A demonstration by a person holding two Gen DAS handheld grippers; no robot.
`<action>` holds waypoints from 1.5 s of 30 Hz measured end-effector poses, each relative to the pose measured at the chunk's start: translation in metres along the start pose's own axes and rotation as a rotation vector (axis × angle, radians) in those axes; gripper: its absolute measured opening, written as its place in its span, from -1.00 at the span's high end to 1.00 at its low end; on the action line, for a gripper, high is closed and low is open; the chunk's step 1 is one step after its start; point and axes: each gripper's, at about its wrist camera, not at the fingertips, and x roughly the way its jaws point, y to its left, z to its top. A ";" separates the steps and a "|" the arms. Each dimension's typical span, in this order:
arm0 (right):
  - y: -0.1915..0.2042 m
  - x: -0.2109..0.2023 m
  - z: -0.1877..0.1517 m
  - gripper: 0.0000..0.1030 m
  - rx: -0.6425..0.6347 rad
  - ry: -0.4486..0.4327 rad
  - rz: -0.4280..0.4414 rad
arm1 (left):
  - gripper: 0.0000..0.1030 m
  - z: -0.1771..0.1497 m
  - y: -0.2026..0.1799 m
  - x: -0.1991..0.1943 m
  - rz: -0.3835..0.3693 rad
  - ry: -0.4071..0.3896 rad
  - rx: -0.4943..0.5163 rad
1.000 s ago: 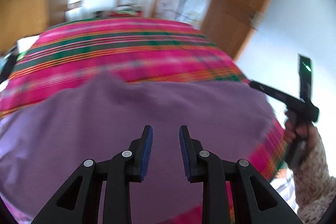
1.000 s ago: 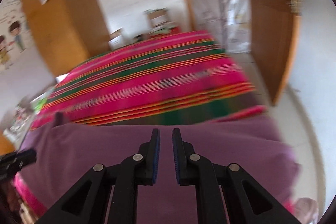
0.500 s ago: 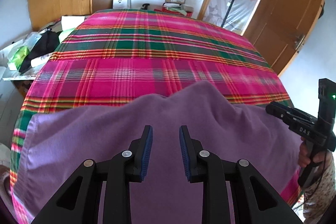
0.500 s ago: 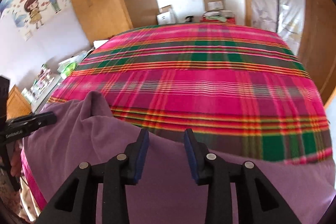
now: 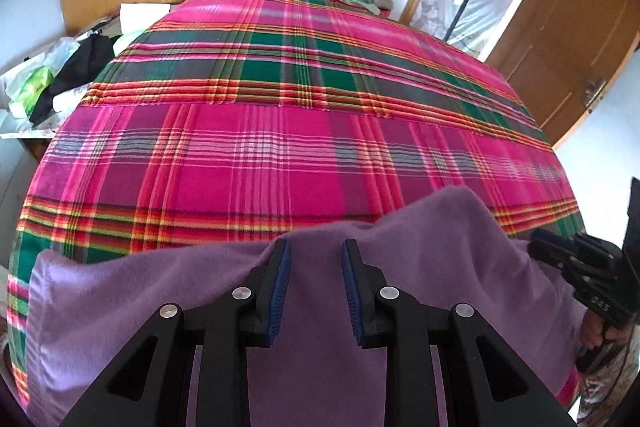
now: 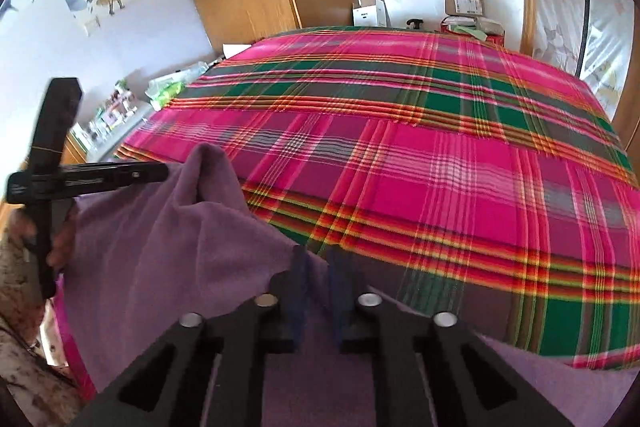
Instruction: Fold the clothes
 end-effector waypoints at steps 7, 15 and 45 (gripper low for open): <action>-0.002 -0.008 -0.004 0.93 0.017 -0.005 0.019 | 0.47 0.019 -0.009 0.006 -0.072 0.000 0.042; -0.002 -0.014 -0.004 0.89 0.036 -0.023 0.030 | 0.47 0.065 -0.021 0.023 -0.340 0.196 0.015; -0.007 -0.009 -0.007 0.86 0.123 -0.040 0.062 | 0.85 0.075 -0.054 0.057 -0.382 0.415 0.091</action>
